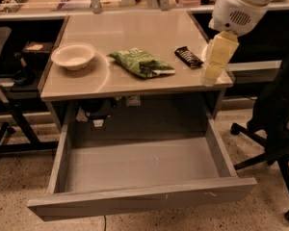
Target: Place green jalapeno chip bag into top drawer
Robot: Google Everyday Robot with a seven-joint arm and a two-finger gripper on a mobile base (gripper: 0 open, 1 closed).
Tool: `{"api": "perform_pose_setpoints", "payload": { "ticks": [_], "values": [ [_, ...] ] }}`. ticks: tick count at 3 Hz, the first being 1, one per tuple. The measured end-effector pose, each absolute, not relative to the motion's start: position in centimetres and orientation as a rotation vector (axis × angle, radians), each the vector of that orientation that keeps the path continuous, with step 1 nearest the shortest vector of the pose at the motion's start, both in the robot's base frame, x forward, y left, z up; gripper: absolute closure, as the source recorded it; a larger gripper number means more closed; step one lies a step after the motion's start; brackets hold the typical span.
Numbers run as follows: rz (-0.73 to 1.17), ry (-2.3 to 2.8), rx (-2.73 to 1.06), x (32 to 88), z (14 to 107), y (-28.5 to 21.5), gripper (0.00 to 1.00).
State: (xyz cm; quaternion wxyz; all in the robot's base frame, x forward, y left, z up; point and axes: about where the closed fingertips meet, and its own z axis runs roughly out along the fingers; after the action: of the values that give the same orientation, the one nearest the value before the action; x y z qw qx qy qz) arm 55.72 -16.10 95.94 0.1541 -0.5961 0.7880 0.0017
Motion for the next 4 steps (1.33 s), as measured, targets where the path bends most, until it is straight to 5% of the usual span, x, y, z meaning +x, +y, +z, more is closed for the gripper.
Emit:
{"api": "perform_pose_setpoints", "payload": {
  "ticks": [4],
  "values": [
    [0.073, 2.187, -1.742, 63.6, 93.8, -8.7, 0.0]
  ]
}}
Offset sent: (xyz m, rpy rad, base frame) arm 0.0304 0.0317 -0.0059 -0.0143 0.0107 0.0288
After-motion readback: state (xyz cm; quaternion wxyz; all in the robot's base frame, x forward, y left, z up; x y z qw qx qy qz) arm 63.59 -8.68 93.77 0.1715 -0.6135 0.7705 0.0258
